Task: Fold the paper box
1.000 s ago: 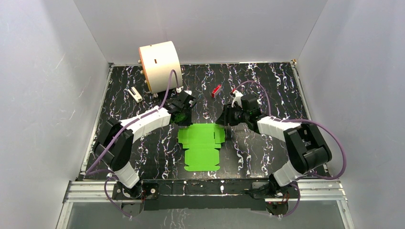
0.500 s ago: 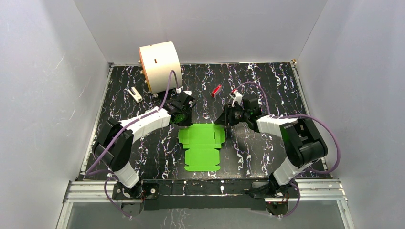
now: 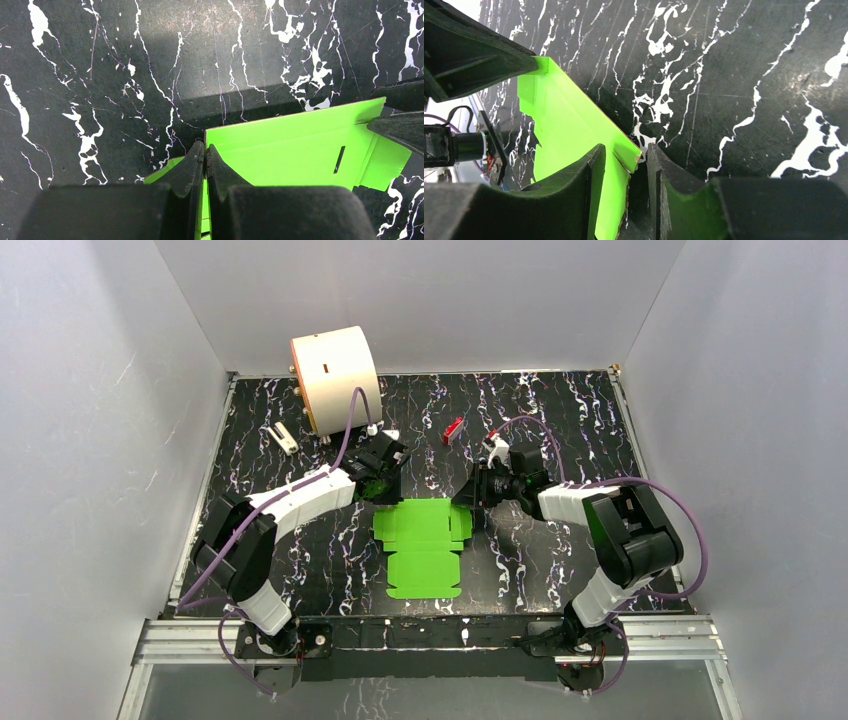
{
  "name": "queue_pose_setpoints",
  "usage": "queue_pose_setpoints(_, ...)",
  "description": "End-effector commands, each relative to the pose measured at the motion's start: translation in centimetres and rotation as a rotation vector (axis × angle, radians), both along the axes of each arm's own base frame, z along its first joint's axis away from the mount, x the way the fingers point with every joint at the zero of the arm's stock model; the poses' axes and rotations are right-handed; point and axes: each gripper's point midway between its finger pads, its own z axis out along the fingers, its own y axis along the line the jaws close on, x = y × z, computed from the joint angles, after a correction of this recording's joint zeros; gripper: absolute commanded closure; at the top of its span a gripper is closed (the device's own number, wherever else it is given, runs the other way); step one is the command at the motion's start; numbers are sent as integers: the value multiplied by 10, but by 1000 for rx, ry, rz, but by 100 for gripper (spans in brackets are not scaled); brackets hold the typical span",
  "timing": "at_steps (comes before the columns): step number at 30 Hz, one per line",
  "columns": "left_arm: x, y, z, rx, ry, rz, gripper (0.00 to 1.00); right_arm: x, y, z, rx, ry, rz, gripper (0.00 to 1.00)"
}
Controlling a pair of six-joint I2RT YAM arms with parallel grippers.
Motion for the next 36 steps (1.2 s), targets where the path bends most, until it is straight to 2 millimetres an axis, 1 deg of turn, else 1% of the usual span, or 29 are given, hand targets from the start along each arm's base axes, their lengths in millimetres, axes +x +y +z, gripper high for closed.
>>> queue_pose_setpoints(1, 4, 0, 20, -33, -52, 9, 100, 2, 7, 12, 63, -44, 36, 57)
queue_pose_setpoints(5, 3, -2, 19, -37, -48, 6, 100, 2, 9, 15, 72, -48, 47, 62)
queue_pose_setpoints(8, 3, -2, 19, -42, -47, 5, 100, 2, 10, 14, 75, -42, 55, 64)
queue_pose_setpoints(11, 3, -3, 20, -47, -48, 6, 100, 2, 11, 13, 79, -36, 62, 69)
queue_pose_setpoints(15, 3, -4, 20, -54, -47, 6, 100, 2, 13, 13, 81, -28, 67, 78)
queue_pose_setpoints(18, 4, -6, 20, -61, -47, 5, 100, 4, 14, 14, 76, -22, 70, 90)
queue_pose_setpoints(19, 4, -7, 20, -62, -44, 4, 100, 5, 14, 15, 71, -22, 71, 92)
queue_pose_setpoints(24, 5, -12, 21, -81, -36, 2, 100, 12, 13, 15, -24, -18, 49, 96)
queue_pose_setpoints(26, 5, -15, 22, -95, -30, -2, 100, 16, 11, 14, -77, -12, 29, 96)
queue_pose_setpoints(27, 5, -17, 22, -101, -26, -3, 100, 21, 11, 17, -104, -24, 26, 96)
queue_pose_setpoints(33, 6, -27, 25, -147, -12, -7, 100, 27, 6, 14, -279, -9, -13, 96)
queue_pose_setpoints(36, 7, -29, 25, -158, -9, 12, 100, 31, 6, 16, -350, -14, -30, 97)
